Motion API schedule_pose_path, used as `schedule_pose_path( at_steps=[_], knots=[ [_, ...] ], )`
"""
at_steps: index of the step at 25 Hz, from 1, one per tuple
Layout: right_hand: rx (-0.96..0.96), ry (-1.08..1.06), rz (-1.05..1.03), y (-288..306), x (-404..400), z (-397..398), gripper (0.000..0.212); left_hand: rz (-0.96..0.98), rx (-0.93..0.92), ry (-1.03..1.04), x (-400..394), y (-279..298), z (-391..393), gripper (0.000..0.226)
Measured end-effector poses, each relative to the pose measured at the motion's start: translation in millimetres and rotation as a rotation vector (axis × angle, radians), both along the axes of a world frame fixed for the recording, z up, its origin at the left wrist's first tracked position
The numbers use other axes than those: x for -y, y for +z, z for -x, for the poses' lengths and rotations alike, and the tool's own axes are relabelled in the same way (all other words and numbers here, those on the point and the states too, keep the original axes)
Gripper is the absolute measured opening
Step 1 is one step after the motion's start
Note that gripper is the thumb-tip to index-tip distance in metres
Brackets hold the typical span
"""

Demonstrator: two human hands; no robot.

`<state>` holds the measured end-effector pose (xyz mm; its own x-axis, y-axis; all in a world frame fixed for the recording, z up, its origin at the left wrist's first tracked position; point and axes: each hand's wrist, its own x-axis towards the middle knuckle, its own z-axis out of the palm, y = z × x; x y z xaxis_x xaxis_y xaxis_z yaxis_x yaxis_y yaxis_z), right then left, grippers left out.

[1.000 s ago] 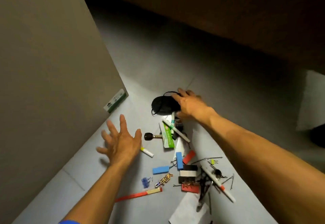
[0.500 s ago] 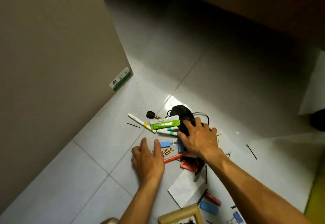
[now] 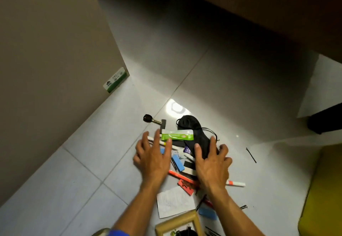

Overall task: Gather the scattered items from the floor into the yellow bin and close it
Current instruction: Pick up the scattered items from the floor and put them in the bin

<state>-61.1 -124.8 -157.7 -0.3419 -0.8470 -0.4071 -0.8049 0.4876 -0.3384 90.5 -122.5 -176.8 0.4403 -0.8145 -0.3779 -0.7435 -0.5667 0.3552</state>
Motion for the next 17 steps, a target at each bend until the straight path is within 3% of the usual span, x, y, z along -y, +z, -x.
schedule_pose_path(
  at_steps=[5, 8, 11, 13, 15, 17],
  knots=[
    [0.072, 0.025, 0.047, -9, -12, -32, 0.057, 0.215, -0.263, 0.208, -27, -5, 51, 0.033],
    [0.218, -0.049, 0.047, -11, -11, -29, 0.051, 0.33, -0.472, 0.302, -26, 0, 58, 0.02],
    [0.368, -0.078, 0.083, -5, -12, -21, 0.04, 0.287, -0.468, 0.261, -26, 3, 61, 0.025],
    [0.349, -0.1, 0.133, 7, -18, -4, 0.037, 0.255, -0.419, 0.178, -29, 4, 52, 0.03],
    [0.317, -0.284, 0.222, 21, -36, 21, 0.034, 0.24, -0.321, 0.097, -28, 9, 38, 0.03],
    [0.295, -0.619, 0.271, 36, -69, 45, 0.029, 0.254, -0.216, 0.01, -16, 16, 27, 0.031]
  ],
)
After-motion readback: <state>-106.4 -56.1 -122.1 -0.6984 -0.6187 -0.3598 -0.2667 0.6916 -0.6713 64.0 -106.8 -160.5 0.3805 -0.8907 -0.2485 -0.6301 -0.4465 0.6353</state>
